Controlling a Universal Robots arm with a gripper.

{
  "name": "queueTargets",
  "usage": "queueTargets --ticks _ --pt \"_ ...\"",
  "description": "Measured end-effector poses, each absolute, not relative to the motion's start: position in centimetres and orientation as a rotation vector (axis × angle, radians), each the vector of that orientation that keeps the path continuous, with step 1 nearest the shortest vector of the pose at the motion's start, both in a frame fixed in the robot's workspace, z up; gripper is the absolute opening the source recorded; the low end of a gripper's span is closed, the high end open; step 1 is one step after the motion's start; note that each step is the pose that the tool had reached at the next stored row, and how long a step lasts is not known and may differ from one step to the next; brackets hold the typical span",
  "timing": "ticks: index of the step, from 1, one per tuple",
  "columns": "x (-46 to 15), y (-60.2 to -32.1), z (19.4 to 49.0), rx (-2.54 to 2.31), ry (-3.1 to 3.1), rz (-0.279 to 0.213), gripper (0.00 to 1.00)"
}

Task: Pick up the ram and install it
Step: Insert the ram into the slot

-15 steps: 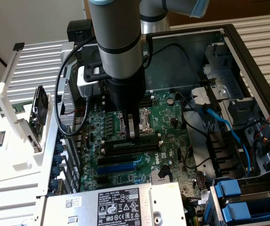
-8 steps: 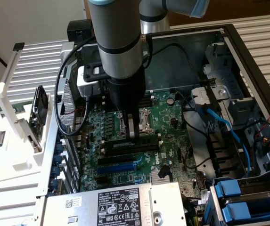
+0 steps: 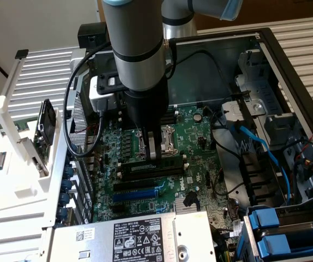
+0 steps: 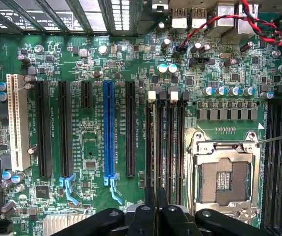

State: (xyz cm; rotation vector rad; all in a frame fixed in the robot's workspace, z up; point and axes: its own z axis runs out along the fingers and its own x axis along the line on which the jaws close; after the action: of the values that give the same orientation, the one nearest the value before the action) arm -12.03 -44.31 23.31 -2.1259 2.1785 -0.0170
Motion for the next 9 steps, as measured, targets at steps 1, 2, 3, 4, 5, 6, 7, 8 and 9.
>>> queueTargets --ticks 1,2,3,4,5,6,7,8,9 --pt "-12.04 -44.37 23.3 -2.126 2.178 -0.017 0.12" --pt "-12.03 -44.42 23.3 -2.126 2.178 -0.017 0.12" --pt "-12.03 -44.49 23.3 -2.126 2.178 -0.017 0.12" --pt "-12.03 -44.6 23.3 -2.126 2.178 -0.017 0.12" --pt "-12.03 -44.69 23.3 -2.126 2.178 -0.017 0.12" --pt "-12.03 -44.7 23.3 -2.126 2.178 -0.017 0.12" --pt "-12.03 -44.7 23.3 -2.126 2.178 -0.017 0.12" --pt "-12.03 -44.7 23.3 -2.126 2.178 -0.017 0.12" --pt "-12.03 -44.7 23.31 -2.126 2.178 -0.017 0.12"
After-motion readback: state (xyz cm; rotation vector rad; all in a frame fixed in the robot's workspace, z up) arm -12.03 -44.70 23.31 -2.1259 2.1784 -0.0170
